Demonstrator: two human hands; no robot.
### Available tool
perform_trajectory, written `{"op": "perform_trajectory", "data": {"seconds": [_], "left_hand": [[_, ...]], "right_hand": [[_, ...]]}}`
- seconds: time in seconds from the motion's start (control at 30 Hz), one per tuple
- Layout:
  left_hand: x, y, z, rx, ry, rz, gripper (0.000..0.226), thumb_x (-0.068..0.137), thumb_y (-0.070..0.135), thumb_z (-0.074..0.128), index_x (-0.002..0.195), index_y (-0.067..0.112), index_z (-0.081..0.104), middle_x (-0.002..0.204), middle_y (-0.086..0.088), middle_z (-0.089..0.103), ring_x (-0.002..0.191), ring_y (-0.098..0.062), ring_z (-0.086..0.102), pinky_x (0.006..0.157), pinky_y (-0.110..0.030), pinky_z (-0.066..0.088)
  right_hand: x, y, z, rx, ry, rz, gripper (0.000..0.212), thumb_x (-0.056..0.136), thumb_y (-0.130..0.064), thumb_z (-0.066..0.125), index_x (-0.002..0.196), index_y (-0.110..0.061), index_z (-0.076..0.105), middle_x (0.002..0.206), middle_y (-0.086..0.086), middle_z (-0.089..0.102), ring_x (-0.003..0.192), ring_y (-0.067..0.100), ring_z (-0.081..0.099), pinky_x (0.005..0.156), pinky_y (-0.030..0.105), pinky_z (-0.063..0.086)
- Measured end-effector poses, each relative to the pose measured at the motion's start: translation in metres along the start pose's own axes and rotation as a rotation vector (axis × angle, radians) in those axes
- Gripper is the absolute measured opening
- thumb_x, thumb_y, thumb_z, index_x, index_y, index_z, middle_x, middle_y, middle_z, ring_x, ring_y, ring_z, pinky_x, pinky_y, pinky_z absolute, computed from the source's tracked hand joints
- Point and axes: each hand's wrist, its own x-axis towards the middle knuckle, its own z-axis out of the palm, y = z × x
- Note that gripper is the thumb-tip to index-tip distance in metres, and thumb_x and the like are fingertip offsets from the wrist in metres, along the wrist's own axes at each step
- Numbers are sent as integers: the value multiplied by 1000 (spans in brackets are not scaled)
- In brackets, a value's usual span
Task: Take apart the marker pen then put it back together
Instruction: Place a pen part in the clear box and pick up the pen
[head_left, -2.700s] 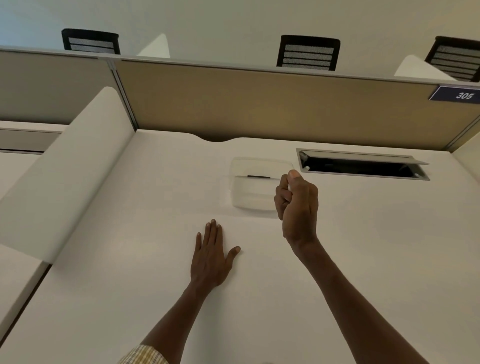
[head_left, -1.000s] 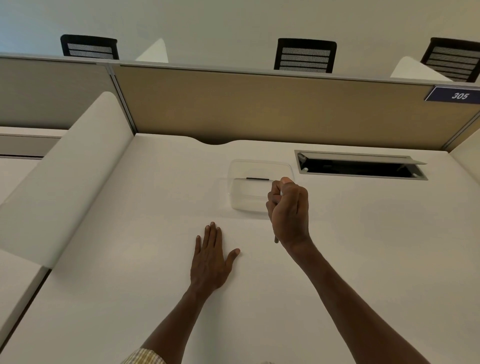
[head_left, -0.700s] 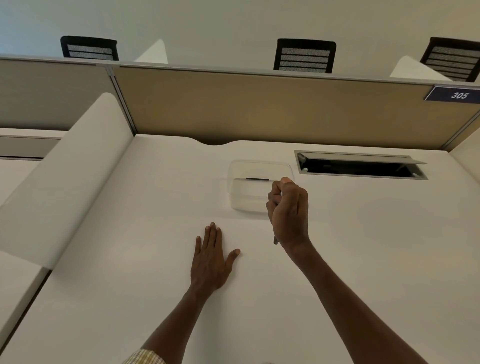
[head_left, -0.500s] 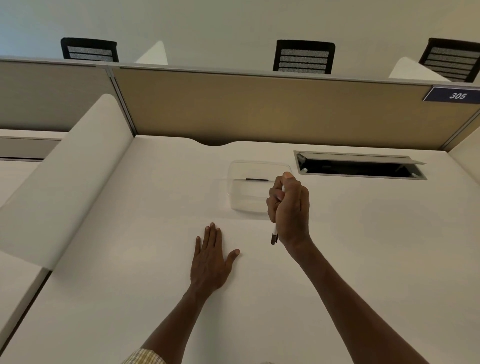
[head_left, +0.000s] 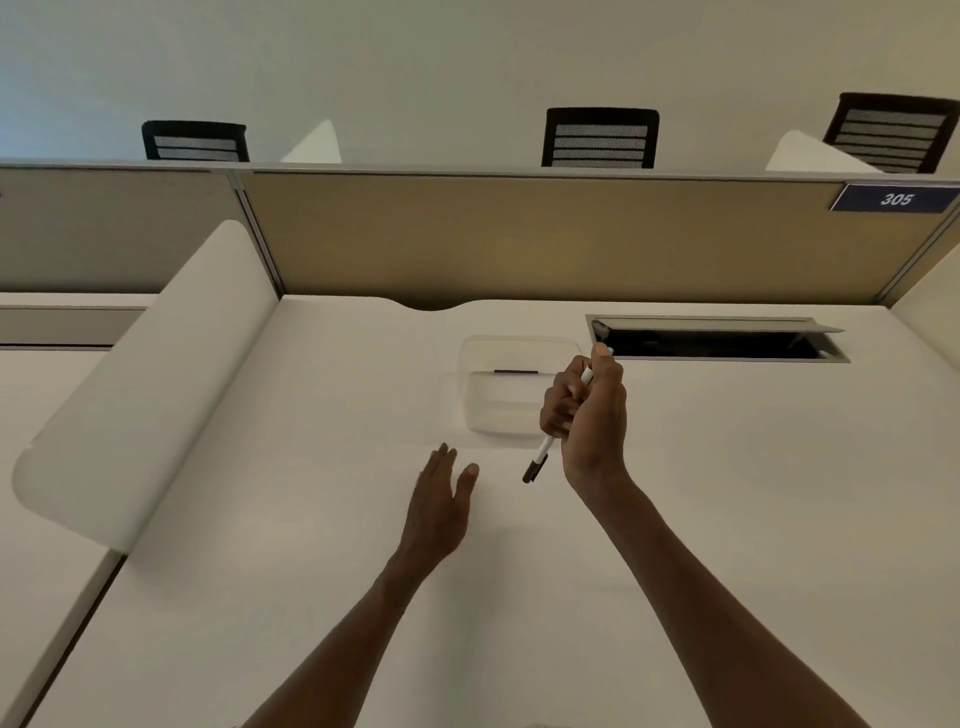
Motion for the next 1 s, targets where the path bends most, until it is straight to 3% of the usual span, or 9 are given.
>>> {"op": "perform_trajectory", "data": {"seconds": [0.07, 0.13, 0.2, 0.3, 0.47, 0.57, 0.7, 0.83, 1.0], "left_hand": [[-8, 26, -8, -121, 42, 27, 53, 101, 44, 43, 143, 12, 47, 149, -4, 50, 139, -20, 43, 113, -33, 34], [-11, 48, -12, -231, 51, 47, 42, 102, 43, 43, 126, 14, 61, 124, -4, 68, 117, -23, 61, 93, -28, 46], [-19, 68, -18, -372, -3, 47, 38, 103, 42, 42, 113, 16, 67, 108, 2, 73, 100, -21, 69, 83, -30, 52], [-29, 87, -26, -553, -170, 5, 45, 102, 47, 39, 112, 16, 70, 99, -2, 78, 89, -21, 74, 75, -32, 56], [-38, 96, -31, -757, -226, -5, 33, 99, 37, 56, 102, 12, 76, 91, -11, 77, 76, -18, 68, 71, -28, 56], [-38, 97, -33, -828, -176, -4, 25, 96, 33, 62, 98, 14, 78, 88, -9, 76, 75, -14, 65, 73, -26, 55], [-35, 97, -40, -896, -84, 0, 16, 94, 23, 66, 94, 15, 80, 84, -6, 74, 77, -13, 66, 75, -23, 56], [-30, 95, -45, -987, -8, -43, 13, 89, 5, 68, 99, 9, 76, 86, -8, 76, 81, -16, 71, 76, -23, 57], [-23, 90, -48, -1016, 57, -46, 18, 88, -4, 67, 102, 6, 73, 96, -13, 75, 91, -20, 72, 88, -28, 57]], "right_hand": [[-3, -1, 0, 26, 5, -7, 45, 93, -45, 35, 58, -19, 24, 47, -6, 20, 43, 13, 12, 45, 24, 9], [-2, 1, -1, 49, 13, 0, 46, 94, -46, 34, 59, -19, 23, 48, -4, 18, 44, 15, 11, 46, 26, 9], [-4, 0, -2, 85, 15, -7, 48, 95, -47, 34, 60, -17, 21, 49, -2, 16, 45, 16, 11, 46, 29, 9], [-4, -4, -3, 134, 23, -18, 49, 97, -47, 33, 65, -14, 18, 53, 3, 13, 47, 18, 10, 48, 32, 10], [-3, -12, -5, 221, 56, -4, 49, 97, -47, 36, 63, -15, 24, 50, 2, 21, 46, 18, 17, 47, 30, 19], [-3, -14, -9, 207, 82, -8, 48, 99, -41, 36, 60, -13, 36, 51, 5, 32, 46, 20, 33, 49, 30, 36], [-4, -11, -18, 147, 107, -39, 41, 100, -29, 33, 68, -11, 50, 59, 8, 52, 57, 23, 54, 62, 37, 55], [-6, -4, -33, -126, 122, -100, 37, 98, -19, 34, 78, -8, 62, 73, 12, 66, 71, 24, 65, 64, 34, 56], [-11, 5, -58, -384, 61, -116, 30, 96, -7, 43, 84, -1, 70, 73, 16, 66, 60, 21, 60, 49, 29, 49]]}}
